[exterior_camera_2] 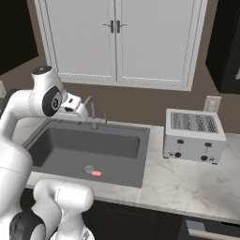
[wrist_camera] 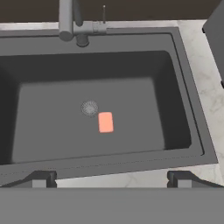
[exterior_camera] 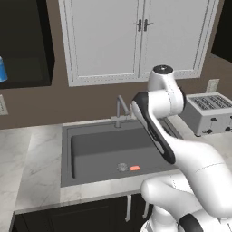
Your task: Pick up the bar soap and soap dispenser from the sink, and place them back in the cabinet, and close the cabinet door.
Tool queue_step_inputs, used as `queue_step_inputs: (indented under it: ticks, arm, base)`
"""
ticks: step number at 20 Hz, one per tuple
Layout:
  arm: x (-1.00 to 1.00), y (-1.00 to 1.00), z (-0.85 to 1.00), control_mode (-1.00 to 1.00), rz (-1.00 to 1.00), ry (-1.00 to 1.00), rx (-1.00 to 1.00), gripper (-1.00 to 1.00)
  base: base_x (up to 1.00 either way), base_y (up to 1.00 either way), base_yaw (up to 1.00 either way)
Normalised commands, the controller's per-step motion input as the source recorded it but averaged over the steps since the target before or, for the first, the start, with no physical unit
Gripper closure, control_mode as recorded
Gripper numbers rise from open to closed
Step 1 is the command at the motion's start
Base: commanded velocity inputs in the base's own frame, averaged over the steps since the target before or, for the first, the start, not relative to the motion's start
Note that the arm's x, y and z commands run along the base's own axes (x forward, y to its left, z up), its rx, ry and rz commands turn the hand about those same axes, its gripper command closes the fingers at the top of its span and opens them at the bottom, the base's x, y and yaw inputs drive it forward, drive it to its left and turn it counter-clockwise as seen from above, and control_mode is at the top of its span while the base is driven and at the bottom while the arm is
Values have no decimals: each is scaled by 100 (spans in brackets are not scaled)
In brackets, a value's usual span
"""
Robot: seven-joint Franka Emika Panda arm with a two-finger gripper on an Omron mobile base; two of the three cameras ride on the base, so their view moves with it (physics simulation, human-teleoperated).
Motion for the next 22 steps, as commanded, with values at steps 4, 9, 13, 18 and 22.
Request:
queue_step_inputs:
  ticks: [4,9,13,18,22]
  arm:
    - [1,6,-6,-100,1,3,0,-100]
    - [1,2,-3,-100,1,1,0,-100]
    - [10,0,0,-100,3,0,0,-100]
    - [18,0,-3,-100,4,0,0,-100]
    - [8,0,-11,-100,4,0,0,-100]
  base:
    - [0,0,0]
    - [0,0,0]
    - [0,0,0]
    - [0,0,0]
    - [0,0,0]
